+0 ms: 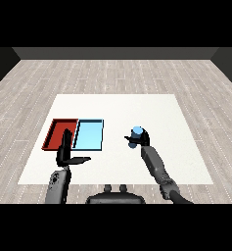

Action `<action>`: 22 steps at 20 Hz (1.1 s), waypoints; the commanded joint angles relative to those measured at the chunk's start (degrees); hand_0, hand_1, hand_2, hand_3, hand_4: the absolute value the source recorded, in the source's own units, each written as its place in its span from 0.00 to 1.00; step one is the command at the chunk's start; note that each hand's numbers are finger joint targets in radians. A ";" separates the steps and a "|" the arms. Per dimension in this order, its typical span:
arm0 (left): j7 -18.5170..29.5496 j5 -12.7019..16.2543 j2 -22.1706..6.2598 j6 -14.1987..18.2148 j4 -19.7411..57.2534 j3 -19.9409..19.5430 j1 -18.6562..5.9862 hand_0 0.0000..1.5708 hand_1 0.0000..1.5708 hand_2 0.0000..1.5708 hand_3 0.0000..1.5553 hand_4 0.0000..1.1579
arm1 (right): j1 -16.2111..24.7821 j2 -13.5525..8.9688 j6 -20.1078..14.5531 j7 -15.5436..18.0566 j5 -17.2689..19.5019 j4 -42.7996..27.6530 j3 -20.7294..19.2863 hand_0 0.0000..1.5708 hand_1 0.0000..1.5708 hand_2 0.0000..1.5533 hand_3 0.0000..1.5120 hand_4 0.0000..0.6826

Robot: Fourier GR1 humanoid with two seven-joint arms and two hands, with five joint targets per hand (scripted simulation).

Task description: Pick the blue can and put it in the blue box

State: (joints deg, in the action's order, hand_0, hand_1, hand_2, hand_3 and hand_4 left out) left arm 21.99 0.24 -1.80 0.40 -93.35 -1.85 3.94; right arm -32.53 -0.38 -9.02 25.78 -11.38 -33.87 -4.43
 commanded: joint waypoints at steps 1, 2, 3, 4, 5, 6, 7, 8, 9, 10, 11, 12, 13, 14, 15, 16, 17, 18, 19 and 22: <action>1.54 1.28 -1.92 -2.09 0.44 -1.82 0.82 0.00 0.00 0.00 0.00 0.00 | 0.06 0.30 -1.73 -2.81 0.88 -4.41 0.79 0.91 0.91 0.93 0.91 0.74; 0.51 0.05 -0.04 -0.48 3.79 -0.26 -2.32 0.00 0.00 0.00 0.00 0.00 | 3.40 0.36 0.16 -2.65 1.30 -7.44 2.26 0.92 0.92 0.93 0.87 0.70; -0.38 1.24 -1.80 -2.22 -0.76 -1.05 0.76 0.00 0.00 0.00 0.00 0.00 | 4.11 -0.15 -0.54 -3.99 1.38 -11.38 2.72 0.93 0.93 0.94 0.87 0.66; 0.03 0.33 -1.76 -0.76 3.30 -2.03 -3.68 0.00 0.00 0.00 0.00 0.00 | 3.71 -0.24 -0.11 -3.23 2.10 -10.65 3.10 0.93 0.93 0.94 0.88 0.66; -3.60 0.54 -2.05 -1.19 0.28 -0.99 -4.17 0.00 0.00 0.00 0.00 0.00 | 3.40 -0.86 -0.90 -3.36 2.66 -12.23 3.44 0.93 0.93 0.95 0.89 0.66; 1.12 1.97 -2.21 -2.56 3.64 -2.51 -3.40 0.00 0.00 0.00 0.00 0.00 | 4.50 0.35 -3.48 -1.12 3.66 -13.10 6.36 0.93 0.93 0.95 0.90 0.69; 0.00 0.32 -0.16 -0.72 2.83 -0.37 -2.18 0.00 0.00 0.00 0.00 0.00 | 5.50 0.35 -7.04 -4.39 2.74 -17.76 10.02 0.92 0.92 0.95 0.89 0.70; 1.22 -0.10 0.08 -0.72 5.41 -0.21 -4.16 0.00 0.00 0.00 0.00 0.00 | -0.49 0.18 -3.73 2.35 4.10 -5.93 3.34 0.92 0.92 0.95 0.89 0.71; -0.59 -1.73 -0.02 0.10 -1.30 1.49 0.52 0.00 0.00 0.00 0.00 0.00 | 0.46 0.36 -7.69 -1.51 3.86 -13.24 7.03 0.92 0.92 0.95 0.90 0.73; 0.64 -2.09 1.68 2.41 1.83 3.57 -0.60 0.00 0.00 0.00 0.00 0.00 | 2.00 -1.49 -4.34 -0.04 5.45 -13.21 6.08 0.92 0.92 0.95 0.90 0.73; 2.49 -1.74 1.71 0.70 2.65 3.34 1.55 0.00 0.00 0.00 0.00 0.00 | 3.97 -0.20 -5.73 -5.73 5.84 -20.07 8.26 0.93 0.93 0.95 0.91 0.75; -2.70 0.04 0.30 -0.74 4.98 1.37 -5.66 0.00 0.00 0.00 0.00 0.00 | 2.03 0.35 -5.35 -5.01 4.21 -19.16 7.46 0.93 0.93 0.95 0.90 0.76; -4.83 0.02 -0.86 -1.48 -4.04 2.33 1.04 0.00 0.00 0.00 0.00 0.00 | 3.24 0.35 -5.66 -3.47 5.24 -18.63 7.41 0.92 0.92 0.95 0.89 0.76; 0.69 -2.27 -0.47 -0.89 3.27 2.42 -2.69 0.00 0.00 0.00 0.00 0.00 | 3.44 0.36 -10.42 -7.77 1.14 -23.39 13.67 0.93 0.93 0.95 0.90 0.75; 2.60 -3.47 1.71 0.88 6.05 4.17 -2.92 0.00 0.00 0.00 0.00 0.00 | -0.31 0.36 -4.75 -1.39 3.21 -13.88 7.45 0.93 0.93 0.95 0.91 0.75; -2.01 -2.19 1.73 0.66 4.60 6.81 -3.62 0.00 0.00 0.00 0.00 0.00 | 5.46 -1.10 -4.59 -6.70 4.93 -24.93 10.50 0.93 0.93 0.96 0.92 0.77; 0.46 -2.51 1.75 0.39 6.26 5.35 -4.61 0.00 0.00 0.00 0.00 0.00 | 3.85 0.35 -7.88 -5.36 2.71 -23.75 12.84 0.93 0.93 0.95 0.91 0.77; 3.33 -0.73 1.76 1.38 7.90 7.60 -3.25 0.00 0.00 0.00 0.00 0.00 | 2.93 0.36 -5.33 -3.58 2.90 -22.05 10.75 0.92 0.92 0.95 0.91 0.78; -0.66 1.31 -0.65 -3.02 8.79 2.27 -7.84 0.00 0.00 0.00 0.00 0.00 | 2.34 0.36 -8.51 -1.82 0.97 -21.33 13.46 0.92 0.92 0.95 0.91 0.79; -5.12 -0.30 1.76 2.53 3.12 8.97 -5.93 0.00 0.00 0.00 0.00 0.00 | 2.26 0.07 -6.14 -5.90 3.71 -24.77 12.47 0.92 0.92 0.95 0.89 0.81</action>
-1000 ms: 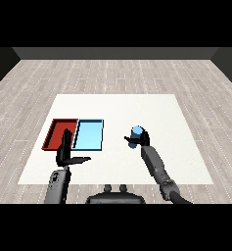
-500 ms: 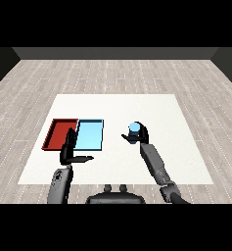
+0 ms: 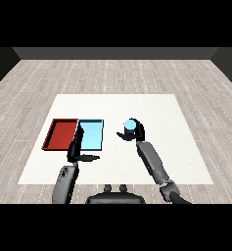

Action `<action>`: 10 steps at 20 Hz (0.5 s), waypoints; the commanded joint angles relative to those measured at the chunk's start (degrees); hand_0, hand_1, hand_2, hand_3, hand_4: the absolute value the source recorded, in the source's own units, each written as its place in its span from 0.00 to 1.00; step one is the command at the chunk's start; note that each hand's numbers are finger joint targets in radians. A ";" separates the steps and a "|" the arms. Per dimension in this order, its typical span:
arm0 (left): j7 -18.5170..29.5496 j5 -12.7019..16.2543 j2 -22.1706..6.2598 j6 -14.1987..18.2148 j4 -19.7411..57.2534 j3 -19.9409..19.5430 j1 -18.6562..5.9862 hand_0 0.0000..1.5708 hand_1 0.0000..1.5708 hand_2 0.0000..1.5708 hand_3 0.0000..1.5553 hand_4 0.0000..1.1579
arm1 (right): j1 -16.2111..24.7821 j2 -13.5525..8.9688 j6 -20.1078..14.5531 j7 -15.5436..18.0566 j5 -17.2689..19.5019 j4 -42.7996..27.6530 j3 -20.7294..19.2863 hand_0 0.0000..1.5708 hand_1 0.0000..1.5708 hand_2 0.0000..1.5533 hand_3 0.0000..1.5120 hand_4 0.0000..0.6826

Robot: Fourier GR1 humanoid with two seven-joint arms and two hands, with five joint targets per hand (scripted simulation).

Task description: Pick the blue can and put it in the blue box

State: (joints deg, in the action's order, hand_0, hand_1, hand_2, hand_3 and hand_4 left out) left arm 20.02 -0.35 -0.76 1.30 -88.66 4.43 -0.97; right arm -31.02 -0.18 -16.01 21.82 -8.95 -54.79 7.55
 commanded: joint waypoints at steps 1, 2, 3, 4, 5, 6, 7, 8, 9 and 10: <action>-2.49 -0.75 0.72 3.79 -3.87 5.49 1.22 0.00 0.00 0.00 0.00 0.00 | 2.36 -0.67 1.41 -2.68 1.49 -6.00 0.64 0.92 0.92 0.95 0.89 0.81; -1.39 0.74 0.73 0.43 -0.53 2.52 -1.60 0.00 0.00 0.00 0.00 0.00 | 4.02 -1.20 2.01 -3.46 1.74 -8.22 0.70 0.92 0.92 0.95 0.89 0.81; -1.50 1.12 0.73 1.14 0.87 3.57 -3.05 0.00 0.00 0.00 0.00 0.00 | 5.48 -1.81 2.56 -4.00 1.72 -10.09 0.84 0.92 0.92 0.95 0.89 0.81; -1.48 1.17 0.74 1.29 1.00 3.65 -3.18 0.00 0.00 0.00 0.00 0.00 | 7.16 -2.36 3.22 -4.74 1.92 -12.32 0.83 0.92 0.92 0.95 0.89 0.81; -1.47 1.21 0.74 1.38 1.06 3.71 -3.25 0.00 0.00 0.00 0.00 0.00 | 9.56 -4.39 5.77 -4.62 0.36 -14.96 0.02 0.92 0.92 0.95 0.89 0.81; -1.44 1.25 0.74 1.54 1.23 3.80 -3.42 0.00 0.00 0.00 0.00 0.00 | 5.15 -1.60 3.98 -5.47 2.66 -11.72 -0.29 0.92 0.92 0.95 0.89 0.81; -1.45 1.27 0.75 1.62 1.27 3.85 -3.48 0.00 0.00 0.00 0.00 0.00 | 11.08 -4.35 6.04 -6.24 1.76 -18.37 0.59 0.92 0.92 0.95 0.89 0.81; -2.99 1.10 0.75 6.15 0.56 7.94 -3.79 0.00 0.00 0.00 0.00 0.00 | 10.63 -2.02 3.62 -6.43 3.55 -17.21 1.06 0.92 0.92 0.94 0.89 0.82; -5.14 0.92 0.75 2.75 -1.40 5.66 -3.83 0.00 0.00 0.00 0.00 0.00 | 6.67 -2.00 6.21 -2.95 2.80 -10.38 -2.05 0.92 0.92 0.94 0.89 0.82; -3.12 1.59 0.75 6.31 1.88 8.41 -5.00 0.00 0.00 0.00 0.00 0.00 | 7.29 -2.43 6.95 -3.69 2.70 -12.60 -1.81 0.92 0.92 0.94 0.89 0.82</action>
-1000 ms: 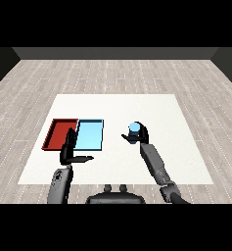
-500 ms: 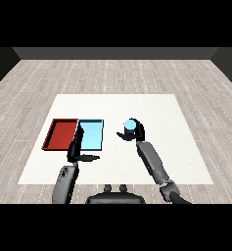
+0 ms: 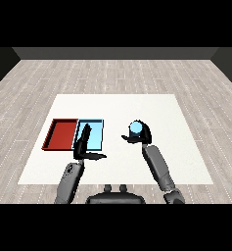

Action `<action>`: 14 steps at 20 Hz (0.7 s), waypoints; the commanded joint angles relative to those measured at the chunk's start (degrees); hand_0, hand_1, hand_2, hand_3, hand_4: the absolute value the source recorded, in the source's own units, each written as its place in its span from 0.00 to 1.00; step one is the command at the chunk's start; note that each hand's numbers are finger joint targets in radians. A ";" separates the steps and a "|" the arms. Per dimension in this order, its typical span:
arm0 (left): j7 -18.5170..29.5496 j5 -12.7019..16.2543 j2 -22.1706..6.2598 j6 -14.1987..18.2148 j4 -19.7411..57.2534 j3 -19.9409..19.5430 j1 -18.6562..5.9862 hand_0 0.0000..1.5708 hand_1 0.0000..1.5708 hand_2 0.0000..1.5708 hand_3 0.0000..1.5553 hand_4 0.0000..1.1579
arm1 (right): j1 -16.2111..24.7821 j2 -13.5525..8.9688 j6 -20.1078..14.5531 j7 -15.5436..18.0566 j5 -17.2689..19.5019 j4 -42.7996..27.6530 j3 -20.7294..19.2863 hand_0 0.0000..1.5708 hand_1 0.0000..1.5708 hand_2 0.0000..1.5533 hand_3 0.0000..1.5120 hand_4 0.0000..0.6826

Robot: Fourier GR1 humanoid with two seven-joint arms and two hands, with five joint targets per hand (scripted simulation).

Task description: Pick the blue can and put it in the blue box

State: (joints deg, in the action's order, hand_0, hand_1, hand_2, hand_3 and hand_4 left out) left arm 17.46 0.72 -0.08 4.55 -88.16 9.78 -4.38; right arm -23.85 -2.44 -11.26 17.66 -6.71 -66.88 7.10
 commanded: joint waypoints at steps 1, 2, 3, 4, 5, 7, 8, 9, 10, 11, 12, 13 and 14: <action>0.45 2.06 -0.36 -2.31 1.40 -2.05 0.29 0.00 0.00 0.00 0.00 0.00 | -3.75 1.39 1.54 1.81 0.81 4.36 -2.28 0.92 0.92 0.94 0.90 0.83; -1.20 1.93 0.07 1.23 0.89 1.69 -1.84 0.00 0.00 0.00 0.00 0.00 | 4.55 0.02 2.03 -0.09 1.84 -5.63 0.87 0.93 0.93 0.94 0.91 0.83; -1.67 2.89 0.07 3.16 0.98 4.65 -1.59 0.00 0.00 0.00 0.00 0.00 | -0.82 2.33 -1.20 -3.46 2.08 -4.01 1.11 0.93 0.93 0.94 0.91 0.83; -3.39 2.93 0.07 1.12 -3.09 4.25 0.43 0.00 0.00 0.00 0.00 0.00 | -1.55 0.98 1.83 -0.07 1.46 0.33 -1.88 0.93 0.93 0.94 0.91 0.83; 3.03 5.19 0.07 5.08 7.96 6.64 -4.56 0.00 0.00 0.00 0.00 0.00 | 0.37 -0.18 1.62 -4.11 1.21 -6.78 -0.28 0.94 0.94 0.94 0.91 0.83; 3.76 4.64 0.07 -0.84 9.50 0.95 -6.22 0.00 0.00 0.00 0.00 0.00 | 4.68 1.38 0.69 -3.99 3.16 -10.41 1.68 0.93 0.93 0.95 0.92 0.81; 0.97 5.74 0.07 6.34 8.13 6.99 -8.21 0.00 0.00 0.00 0.00 0.00 | -2.87 1.19 1.63 -4.07 2.75 -2.68 -0.99 0.92 0.92 0.95 0.91 0.81; -2.76 5.66 0.07 5.06 4.05 5.16 -7.27 0.00 0.00 0.00 0.00 0.00 | -2.96 0.65 2.79 -3.52 1.64 -2.89 -2.98 0.92 0.92 0.95 0.92 0.81; 1.06 5.29 0.08 5.39 8.22 7.91 -7.91 0.00 0.00 0.00 0.00 0.00 | 3.49 2.11 0.82 -4.27 4.52 -8.75 1.76 0.92 0.92 0.95 0.91 0.82; 1.75 6.33 0.08 4.94 8.45 6.51 -7.65 0.00 0.00 0.00 0.00 0.00 | -0.99 1.46 2.94 -3.18 3.66 -4.01 -1.78 0.92 0.92 0.95 0.91 0.83; -0.91 6.87 0.08 6.28 6.91 8.40 -8.12 0.00 0.00 0.00 0.00 0.00 | 0.69 2.38 -0.17 -6.52 5.79 -9.36 1.78 0.91 0.91 0.95 0.92 0.83; 0.41 6.09 0.08 3.30 8.96 4.56 -10.58 0.00 0.00 0.00 0.00 0.00 | 3.22 2.39 0.97 -1.73 5.17 -7.90 1.81 0.92 0.92 0.95 0.92 0.84; -3.46 3.27 0.08 5.15 3.57 8.42 -7.19 0.00 0.00 0.00 0.00 0.00 | -0.74 2.40 2.78 -0.16 3.39 -2.95 -1.12 0.92 0.92 0.95 0.92 0.84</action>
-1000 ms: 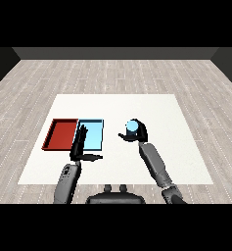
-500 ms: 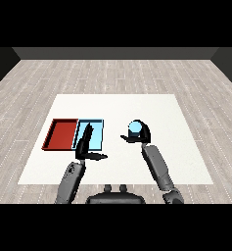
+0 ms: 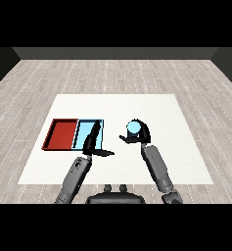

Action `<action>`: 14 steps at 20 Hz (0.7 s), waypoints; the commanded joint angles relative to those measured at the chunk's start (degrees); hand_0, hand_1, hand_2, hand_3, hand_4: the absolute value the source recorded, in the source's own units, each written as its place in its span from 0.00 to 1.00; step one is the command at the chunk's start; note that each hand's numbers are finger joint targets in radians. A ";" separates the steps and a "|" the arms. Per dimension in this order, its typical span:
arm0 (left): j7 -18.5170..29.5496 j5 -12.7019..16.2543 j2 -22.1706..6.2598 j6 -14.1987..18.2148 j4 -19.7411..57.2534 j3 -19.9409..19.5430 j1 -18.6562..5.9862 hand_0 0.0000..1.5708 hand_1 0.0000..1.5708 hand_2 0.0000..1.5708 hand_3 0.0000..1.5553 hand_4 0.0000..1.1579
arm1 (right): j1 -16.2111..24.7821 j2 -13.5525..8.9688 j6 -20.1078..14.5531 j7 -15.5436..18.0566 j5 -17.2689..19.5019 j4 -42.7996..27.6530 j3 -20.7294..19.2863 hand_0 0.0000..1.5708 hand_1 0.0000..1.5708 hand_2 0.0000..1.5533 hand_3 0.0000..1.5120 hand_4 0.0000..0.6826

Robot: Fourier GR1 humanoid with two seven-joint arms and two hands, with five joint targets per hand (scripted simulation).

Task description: Pick the blue can and put it in the blue box

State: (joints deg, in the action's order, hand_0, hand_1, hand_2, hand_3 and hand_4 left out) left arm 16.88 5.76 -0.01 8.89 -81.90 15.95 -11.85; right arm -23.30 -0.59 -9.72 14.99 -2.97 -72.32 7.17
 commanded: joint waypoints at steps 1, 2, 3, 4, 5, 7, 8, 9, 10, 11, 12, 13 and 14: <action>2.67 -0.71 0.01 2.31 -0.40 6.01 3.34 0.00 0.00 0.00 0.00 0.00 | -1.75 0.56 -1.85 -0.20 -2.27 0.31 3.00 0.92 0.92 0.95 0.92 0.83; 3.74 -0.74 0.01 -0.90 5.08 0.70 -0.89 0.00 0.00 0.00 0.00 0.00 | -0.08 0.57 -2.91 0.89 -3.16 -0.50 4.96 0.92 0.92 0.94 0.92 0.82; 1.57 1.13 0.01 4.14 1.06 7.84 1.24 0.00 0.00 0.00 0.00 0.00 | -1.88 0.57 0.49 -0.49 -2.07 -0.59 1.21 0.92 0.92 0.95 0.91 0.80; 2.80 2.58 0.01 5.33 7.97 5.95 -4.85 0.00 0.00 0.00 0.00 0.00 | -3.00 0.58 -4.65 -2.50 -3.44 -1.14 6.22 0.93 0.93 0.95 0.91 0.81; 2.53 2.93 0.01 5.55 6.94 7.00 -3.58 0.00 0.00 0.00 0.00 0.00 | -6.86 0.58 -4.03 0.00 -4.19 4.51 5.00 0.93 0.93 0.94 0.91 0.81; 6.33 3.93 0.01 3.52 14.27 3.94 -8.66 0.00 0.00 0.00 0.00 0.00 | 1.52 0.58 -3.82 1.97 -2.59 -1.05 8.11 0.92 0.92 0.94 0.90 0.81; 4.60 3.51 0.01 7.83 7.55 10.16 -2.23 0.00 0.00 0.00 0.00 0.00 | -6.60 0.59 -1.87 -1.56 -3.18 3.27 2.38 0.92 0.92 0.94 0.91 0.81; 3.21 3.84 0.01 4.43 10.04 5.43 -5.78 0.00 0.00 0.00 0.00 0.00 | -4.39 0.59 -5.58 -0.85 -4.72 0.51 7.98 0.92 0.92 0.94 0.90 0.81; 2.72 2.86 0.01 2.02 9.29 3.76 -4.48 0.00 0.00 0.00 0.00 0.00 | -4.76 0.59 -4.38 -2.99 -4.89 0.16 7.00 0.91 0.91 0.94 0.90 0.81; 0.80 4.10 0.01 6.90 6.73 9.05 -3.41 0.00 0.00 0.00 0.00 0.00 | -2.50 0.59 -7.85 0.65 -6.24 0.74 11.89 0.91 0.91 0.94 0.90 0.82; 0.96 5.79 0.01 6.90 11.22 6.75 -8.90 0.00 0.00 0.00 0.00 0.00 | 0.11 0.59 -4.17 -1.64 -3.31 -3.61 8.08 0.91 0.91 0.94 0.91 0.82; 8.20 8.42 0.01 8.29 17.13 8.88 -8.99 0.00 0.00 0.00 0.00 0.00 | -7.06 0.59 -3.94 -0.33 -6.17 3.60 6.94 0.90 0.90 0.94 0.90 0.81; 3.35 6.42 0.01 7.79 13.25 7.64 -9.07 0.00 0.00 0.00 0.00 0.00 | -3.55 0.59 -1.04 -0.99 -4.50 0.34 5.42 0.91 0.91 0.94 0.91 0.82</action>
State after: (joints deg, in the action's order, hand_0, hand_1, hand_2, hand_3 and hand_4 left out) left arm 20.42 10.80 0.00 15.04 -70.85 22.89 -18.44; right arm -26.79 -0.03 -13.34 14.08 -7.42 -71.83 13.94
